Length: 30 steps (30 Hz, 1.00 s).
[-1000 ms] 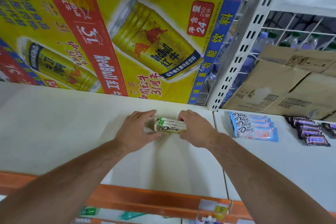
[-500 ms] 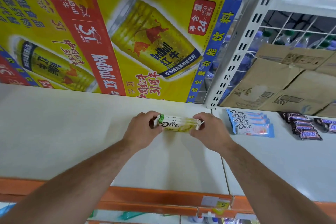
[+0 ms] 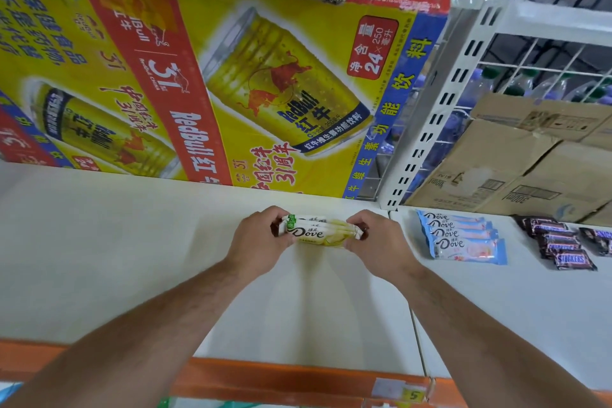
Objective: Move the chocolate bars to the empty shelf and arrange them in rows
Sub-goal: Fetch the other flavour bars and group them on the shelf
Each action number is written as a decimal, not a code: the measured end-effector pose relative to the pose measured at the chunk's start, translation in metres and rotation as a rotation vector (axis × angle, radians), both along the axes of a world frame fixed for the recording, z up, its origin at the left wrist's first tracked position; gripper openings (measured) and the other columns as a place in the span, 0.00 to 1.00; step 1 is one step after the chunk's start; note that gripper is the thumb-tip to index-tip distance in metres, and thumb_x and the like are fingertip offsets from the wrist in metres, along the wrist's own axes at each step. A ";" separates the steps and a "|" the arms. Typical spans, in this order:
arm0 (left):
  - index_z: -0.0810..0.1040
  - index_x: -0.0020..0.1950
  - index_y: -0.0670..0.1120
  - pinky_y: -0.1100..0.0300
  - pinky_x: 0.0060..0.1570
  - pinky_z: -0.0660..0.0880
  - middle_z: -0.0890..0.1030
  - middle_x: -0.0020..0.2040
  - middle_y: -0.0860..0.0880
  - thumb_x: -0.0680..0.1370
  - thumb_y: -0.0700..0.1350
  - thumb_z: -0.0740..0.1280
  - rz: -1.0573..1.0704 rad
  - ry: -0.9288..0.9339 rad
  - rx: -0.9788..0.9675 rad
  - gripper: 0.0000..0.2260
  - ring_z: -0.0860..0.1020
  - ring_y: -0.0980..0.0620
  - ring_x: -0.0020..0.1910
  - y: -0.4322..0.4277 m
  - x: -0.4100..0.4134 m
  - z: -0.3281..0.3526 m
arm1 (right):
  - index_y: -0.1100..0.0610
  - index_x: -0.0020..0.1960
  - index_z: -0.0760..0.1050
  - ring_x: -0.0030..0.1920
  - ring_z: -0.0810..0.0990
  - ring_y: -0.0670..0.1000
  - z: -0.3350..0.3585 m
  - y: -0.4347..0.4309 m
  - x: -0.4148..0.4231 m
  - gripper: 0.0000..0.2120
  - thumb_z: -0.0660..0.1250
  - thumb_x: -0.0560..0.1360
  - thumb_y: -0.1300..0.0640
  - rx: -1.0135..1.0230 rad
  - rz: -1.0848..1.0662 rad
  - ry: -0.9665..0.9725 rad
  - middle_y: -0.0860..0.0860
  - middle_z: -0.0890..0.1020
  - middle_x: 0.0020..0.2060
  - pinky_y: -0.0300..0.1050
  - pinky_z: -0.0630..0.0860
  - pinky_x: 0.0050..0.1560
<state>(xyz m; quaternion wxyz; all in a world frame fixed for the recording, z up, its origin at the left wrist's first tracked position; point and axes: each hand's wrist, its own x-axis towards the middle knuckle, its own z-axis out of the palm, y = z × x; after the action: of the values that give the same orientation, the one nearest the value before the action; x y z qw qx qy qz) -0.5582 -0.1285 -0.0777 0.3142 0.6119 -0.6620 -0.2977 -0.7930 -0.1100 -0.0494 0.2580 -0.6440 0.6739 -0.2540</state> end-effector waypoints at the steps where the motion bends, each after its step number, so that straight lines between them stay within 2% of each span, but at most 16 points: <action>1: 0.79 0.51 0.56 0.57 0.45 0.76 0.82 0.42 0.56 0.69 0.47 0.76 0.018 -0.014 0.000 0.13 0.79 0.55 0.42 -0.006 0.001 0.002 | 0.46 0.45 0.78 0.37 0.78 0.42 0.001 -0.005 0.004 0.10 0.75 0.68 0.57 0.002 -0.002 -0.012 0.41 0.81 0.38 0.37 0.75 0.38; 3: 0.79 0.53 0.53 0.57 0.47 0.76 0.82 0.44 0.54 0.70 0.47 0.76 0.047 -0.033 -0.002 0.14 0.79 0.53 0.43 -0.018 0.004 0.007 | 0.47 0.46 0.78 0.38 0.78 0.41 0.003 -0.017 0.011 0.10 0.74 0.68 0.57 0.000 -0.016 -0.020 0.40 0.81 0.39 0.28 0.71 0.35; 5: 0.79 0.55 0.52 0.56 0.48 0.76 0.83 0.45 0.54 0.70 0.47 0.76 0.063 -0.053 -0.011 0.15 0.79 0.51 0.44 -0.030 0.007 0.010 | 0.47 0.48 0.78 0.37 0.76 0.38 0.006 -0.029 0.017 0.11 0.74 0.69 0.57 -0.001 -0.027 -0.026 0.41 0.80 0.39 0.25 0.69 0.33; 8: 0.79 0.55 0.51 0.57 0.47 0.75 0.82 0.44 0.54 0.70 0.47 0.76 0.076 -0.072 -0.019 0.15 0.79 0.51 0.44 -0.044 0.009 0.013 | 0.47 0.48 0.77 0.36 0.75 0.38 0.010 -0.046 0.022 0.11 0.74 0.69 0.58 0.002 -0.020 -0.042 0.42 0.79 0.38 0.29 0.68 0.30; 12: 0.79 0.50 0.54 0.59 0.42 0.72 0.79 0.38 0.60 0.69 0.48 0.76 0.116 -0.044 -0.001 0.12 0.78 0.53 0.40 -0.054 0.007 0.011 | 0.48 0.49 0.77 0.38 0.76 0.42 0.006 -0.057 0.022 0.11 0.75 0.69 0.56 0.008 -0.052 -0.063 0.42 0.79 0.39 0.32 0.70 0.32; 15: 0.78 0.48 0.56 0.60 0.42 0.72 0.80 0.37 0.60 0.69 0.50 0.75 0.124 -0.036 -0.002 0.11 0.78 0.56 0.40 -0.057 0.006 0.007 | 0.48 0.50 0.77 0.41 0.79 0.46 0.001 -0.060 0.020 0.12 0.75 0.68 0.57 0.012 -0.065 -0.115 0.42 0.80 0.40 0.35 0.73 0.34; 18: 0.80 0.51 0.57 0.68 0.38 0.70 0.82 0.40 0.62 0.70 0.54 0.74 0.144 0.017 -0.005 0.11 0.78 0.66 0.39 -0.058 0.007 0.003 | 0.46 0.47 0.76 0.40 0.80 0.42 -0.004 -0.060 0.018 0.13 0.76 0.67 0.56 0.020 -0.110 -0.189 0.40 0.81 0.39 0.33 0.73 0.35; 21: 0.80 0.54 0.55 0.67 0.40 0.70 0.80 0.39 0.62 0.71 0.53 0.73 0.170 0.008 -0.042 0.13 0.78 0.64 0.39 -0.059 0.006 0.000 | 0.44 0.40 0.75 0.34 0.79 0.35 -0.009 -0.060 0.017 0.13 0.77 0.66 0.56 0.006 -0.144 -0.250 0.38 0.81 0.34 0.27 0.69 0.30; 24: 0.80 0.54 0.54 0.65 0.43 0.72 0.80 0.38 0.62 0.71 0.52 0.73 0.196 -0.016 -0.069 0.13 0.78 0.62 0.39 -0.061 0.005 -0.003 | 0.43 0.40 0.75 0.34 0.79 0.35 -0.011 -0.061 0.017 0.12 0.77 0.67 0.55 0.013 -0.134 -0.242 0.38 0.81 0.34 0.29 0.69 0.32; 30: 0.80 0.51 0.56 0.71 0.38 0.69 0.77 0.34 0.67 0.70 0.53 0.73 0.192 -0.015 -0.096 0.11 0.75 0.71 0.36 -0.062 0.006 -0.006 | 0.42 0.39 0.75 0.36 0.80 0.38 -0.013 -0.063 0.017 0.12 0.76 0.67 0.56 0.014 -0.128 -0.232 0.39 0.82 0.35 0.33 0.71 0.35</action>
<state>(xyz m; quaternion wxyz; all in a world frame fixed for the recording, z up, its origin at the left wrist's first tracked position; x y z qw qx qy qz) -0.5522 -0.1905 -0.0837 0.3655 0.6588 -0.6162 -0.2297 -0.7764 -0.1726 -0.0625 0.3218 -0.5641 0.6811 -0.3381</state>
